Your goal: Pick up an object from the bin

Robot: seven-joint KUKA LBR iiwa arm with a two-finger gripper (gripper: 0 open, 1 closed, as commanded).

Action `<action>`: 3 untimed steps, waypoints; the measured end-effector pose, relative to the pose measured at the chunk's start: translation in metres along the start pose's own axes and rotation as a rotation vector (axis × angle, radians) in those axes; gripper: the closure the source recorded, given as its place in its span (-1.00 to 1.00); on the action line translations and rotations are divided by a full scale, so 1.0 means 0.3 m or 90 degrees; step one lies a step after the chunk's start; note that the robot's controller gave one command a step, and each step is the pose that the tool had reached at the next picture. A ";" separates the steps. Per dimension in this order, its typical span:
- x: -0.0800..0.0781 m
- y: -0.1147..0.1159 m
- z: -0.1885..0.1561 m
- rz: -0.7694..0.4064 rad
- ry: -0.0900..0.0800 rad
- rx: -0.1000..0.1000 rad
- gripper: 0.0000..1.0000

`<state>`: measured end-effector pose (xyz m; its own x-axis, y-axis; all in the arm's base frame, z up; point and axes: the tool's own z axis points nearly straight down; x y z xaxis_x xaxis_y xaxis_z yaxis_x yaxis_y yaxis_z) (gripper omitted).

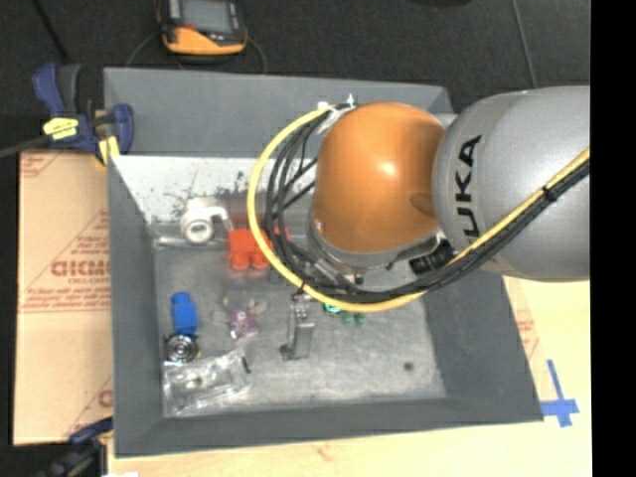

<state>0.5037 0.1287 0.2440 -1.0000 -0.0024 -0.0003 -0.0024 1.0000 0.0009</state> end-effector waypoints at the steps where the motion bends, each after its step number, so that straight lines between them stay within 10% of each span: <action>1: 0.091 0.164 0.424 -0.034 0.004 0.000 -1.00; 2: -0.003 0.255 0.590 -0.040 0.003 0.001 -1.00; 3: -0.005 0.250 0.579 -0.036 0.001 0.001 1.00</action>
Offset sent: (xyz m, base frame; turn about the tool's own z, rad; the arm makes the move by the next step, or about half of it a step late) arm -0.0255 0.0481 -0.1228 -0.0479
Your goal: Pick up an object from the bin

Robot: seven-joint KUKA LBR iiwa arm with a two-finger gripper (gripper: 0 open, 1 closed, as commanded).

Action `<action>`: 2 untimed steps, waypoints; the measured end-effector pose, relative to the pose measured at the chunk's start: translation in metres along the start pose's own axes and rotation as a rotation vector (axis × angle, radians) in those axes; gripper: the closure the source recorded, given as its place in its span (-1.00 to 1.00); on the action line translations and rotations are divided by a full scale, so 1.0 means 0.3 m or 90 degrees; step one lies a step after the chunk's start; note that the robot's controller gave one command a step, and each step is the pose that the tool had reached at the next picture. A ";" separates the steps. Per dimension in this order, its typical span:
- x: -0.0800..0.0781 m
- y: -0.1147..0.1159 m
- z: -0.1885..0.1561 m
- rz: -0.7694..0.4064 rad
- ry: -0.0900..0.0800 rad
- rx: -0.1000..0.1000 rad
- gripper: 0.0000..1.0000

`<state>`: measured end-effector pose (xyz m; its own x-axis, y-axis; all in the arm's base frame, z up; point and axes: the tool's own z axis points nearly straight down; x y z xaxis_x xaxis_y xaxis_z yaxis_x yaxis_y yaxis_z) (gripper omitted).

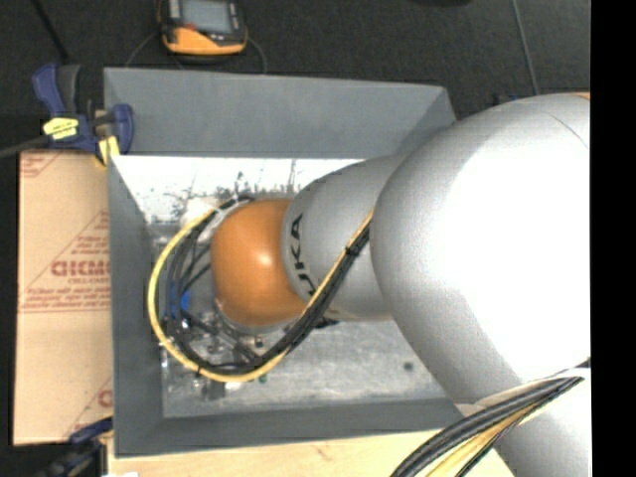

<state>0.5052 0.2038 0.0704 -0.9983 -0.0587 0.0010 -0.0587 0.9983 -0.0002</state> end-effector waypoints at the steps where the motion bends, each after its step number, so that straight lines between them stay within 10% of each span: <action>1: 0.045 -0.004 -0.001 -0.008 -0.002 0.000 1.00; 2: -0.015 -0.057 -0.691 -0.008 -0.006 -0.001 1.00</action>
Offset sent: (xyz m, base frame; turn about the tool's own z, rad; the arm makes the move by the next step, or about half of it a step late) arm -0.0146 -0.0008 -0.0004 -0.0167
